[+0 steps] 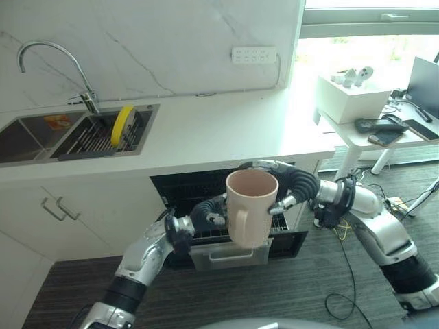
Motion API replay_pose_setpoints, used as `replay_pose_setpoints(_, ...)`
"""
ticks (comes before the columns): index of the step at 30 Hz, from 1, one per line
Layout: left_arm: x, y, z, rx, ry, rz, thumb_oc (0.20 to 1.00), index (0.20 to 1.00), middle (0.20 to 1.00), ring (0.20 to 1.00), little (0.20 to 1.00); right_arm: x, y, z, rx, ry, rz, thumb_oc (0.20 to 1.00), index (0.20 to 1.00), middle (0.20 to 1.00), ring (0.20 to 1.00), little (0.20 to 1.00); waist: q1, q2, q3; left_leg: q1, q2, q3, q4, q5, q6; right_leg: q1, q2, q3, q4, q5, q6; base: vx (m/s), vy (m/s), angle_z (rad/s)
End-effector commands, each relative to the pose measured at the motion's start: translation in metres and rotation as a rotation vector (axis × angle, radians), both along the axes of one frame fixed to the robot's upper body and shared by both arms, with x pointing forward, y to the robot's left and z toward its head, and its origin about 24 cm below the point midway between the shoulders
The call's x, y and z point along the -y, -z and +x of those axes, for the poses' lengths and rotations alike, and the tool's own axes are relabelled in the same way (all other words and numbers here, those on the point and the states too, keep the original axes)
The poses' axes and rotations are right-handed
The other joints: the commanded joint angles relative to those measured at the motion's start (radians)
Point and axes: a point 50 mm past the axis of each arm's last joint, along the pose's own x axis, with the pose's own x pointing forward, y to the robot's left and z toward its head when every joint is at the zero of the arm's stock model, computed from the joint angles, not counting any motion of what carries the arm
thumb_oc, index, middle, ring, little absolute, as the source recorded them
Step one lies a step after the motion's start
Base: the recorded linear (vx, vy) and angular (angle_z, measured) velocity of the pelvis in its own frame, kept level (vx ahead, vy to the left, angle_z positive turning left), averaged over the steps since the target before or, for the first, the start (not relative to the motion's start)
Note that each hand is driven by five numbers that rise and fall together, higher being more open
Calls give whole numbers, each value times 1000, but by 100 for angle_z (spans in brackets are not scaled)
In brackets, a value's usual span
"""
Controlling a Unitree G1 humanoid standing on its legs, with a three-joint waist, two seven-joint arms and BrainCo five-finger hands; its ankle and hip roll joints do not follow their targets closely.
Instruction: Place the dishes in the dishwasher.
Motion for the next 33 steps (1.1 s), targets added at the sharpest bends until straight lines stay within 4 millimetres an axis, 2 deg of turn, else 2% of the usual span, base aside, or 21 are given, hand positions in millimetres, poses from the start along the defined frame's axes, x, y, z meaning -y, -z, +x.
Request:
replay_pose_setpoints(1,-11,-15,18,78,-78,-6,1000,1000,1000,1000,1000,10,-29,9,158,102,80,200,200,200,200,200,22,-15,8,42,73,-4,7,-47,-34,32,-23,-40,6,-50,6,0,0,0)
replay_pose_setpoints(7,-31,-5,19,33,-246,5,1000,1000,1000,1000,1000,34,-21,18,169,299,46,200,200,200,200,200,26,-14,11,42,74,-8,7,-45,-36,36,-23,-50,6,-52,4,0,0,0)
replay_pose_setpoints(14,-49,-5,25,42,-446,42,1000,1000,1000,1000,1000,60,-17,28,237,550,-127,200,200,200,200,200,29,-16,15,39,74,-18,7,-42,-37,38,-21,-55,6,-54,1,-5,1,1)
replay_pose_setpoints(18,-59,-14,30,113,-544,178,1000,1000,1000,1000,1000,73,-18,32,232,653,-193,200,200,200,200,200,31,-18,18,38,74,-23,7,-40,-39,42,-19,-56,6,-57,0,0,0,0)
replay_pose_setpoints(21,-69,-18,33,174,-609,344,1000,1000,1000,1000,1000,79,-18,33,236,698,-232,200,200,200,200,200,35,-18,21,37,73,-28,7,-38,-39,45,-19,-59,6,-58,1,12,11,2)
replay_pose_setpoints(25,-75,-38,38,320,-691,472,1000,1000,1000,1000,1000,86,-15,32,217,739,-243,200,200,200,200,200,42,-23,25,33,65,-40,7,-41,-32,53,-14,-62,6,-64,-2,57,8,13)
replay_pose_setpoints(29,-76,-49,40,389,-724,536,1000,1000,1000,1000,1000,90,-18,30,234,756,-256,200,200,200,200,200,50,-29,51,52,40,-51,7,-39,-16,76,-2,-58,9,-68,-14,98,1,9)
replay_pose_setpoints(30,-76,-53,41,409,-730,545,1000,1000,1000,1000,1000,91,-21,30,245,760,-258,200,200,200,200,200,53,-31,70,49,33,-57,24,-37,-13,74,0,-54,33,-78,-20,9,-19,6)
replay_pose_setpoints(33,-70,-79,54,535,-768,559,1000,1000,1000,1000,1000,92,-35,37,316,799,-237,200,200,200,200,200,60,-43,159,-83,43,-109,201,-77,-18,-21,-10,-27,187,-129,-38,-140,-48,22)
